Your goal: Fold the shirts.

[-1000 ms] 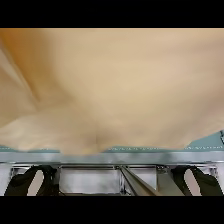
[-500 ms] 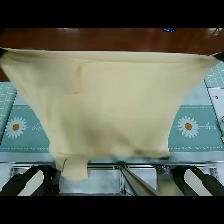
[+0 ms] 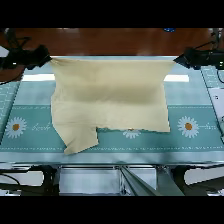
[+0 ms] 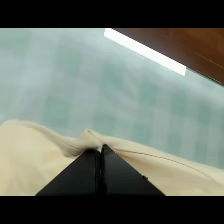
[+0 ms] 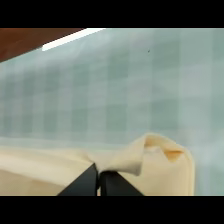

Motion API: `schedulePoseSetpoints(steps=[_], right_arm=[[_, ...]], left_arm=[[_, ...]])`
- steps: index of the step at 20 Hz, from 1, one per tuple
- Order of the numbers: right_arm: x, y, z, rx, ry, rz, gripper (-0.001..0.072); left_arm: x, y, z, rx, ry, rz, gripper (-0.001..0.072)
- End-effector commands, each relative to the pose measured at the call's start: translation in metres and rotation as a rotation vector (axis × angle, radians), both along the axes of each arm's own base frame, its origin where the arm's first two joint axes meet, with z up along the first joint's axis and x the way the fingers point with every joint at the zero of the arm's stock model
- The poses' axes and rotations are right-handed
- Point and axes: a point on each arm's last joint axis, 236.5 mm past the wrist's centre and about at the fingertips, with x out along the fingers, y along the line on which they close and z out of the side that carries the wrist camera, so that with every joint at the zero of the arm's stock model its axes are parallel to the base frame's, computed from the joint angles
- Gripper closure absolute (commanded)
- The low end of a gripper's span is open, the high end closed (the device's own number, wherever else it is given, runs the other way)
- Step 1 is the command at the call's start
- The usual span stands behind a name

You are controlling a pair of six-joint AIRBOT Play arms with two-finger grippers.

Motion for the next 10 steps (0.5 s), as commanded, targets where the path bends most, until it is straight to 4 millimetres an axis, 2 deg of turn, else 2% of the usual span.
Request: schedulePoseSetpoints(steps=[1, 3, 6, 8, 10], right_arm=[[0.045, 0.004, -0.045, 0.064, 0.045, -0.037, 0.0686], [0.05, 0.006, -0.052, 0.078, 0.061, -0.039, 0.0686], [0.036, 0.006, -0.054, 0.087, 0.103, 0.0, 0.0686], [0.012, 0.006, -0.057, 0.112, 0.175, 0.07, 0.0686], [-0.024, 0.001, -0.077, 0.046, 0.301, 0.162, 0.0686]], left_arm=[[0.037, -0.007, -0.05, -0.08, 0.058, 0.044, 0.0694], [0.039, -0.011, -0.062, -0.091, 0.09, 0.024, 0.0694], [0.028, -0.009, -0.066, -0.098, 0.139, -0.005, 0.0694], [0.006, -0.007, -0.07, -0.089, 0.21, -0.094, 0.0694], [-0.026, -0.013, -0.083, -0.074, 0.308, -0.228, 0.0694]])
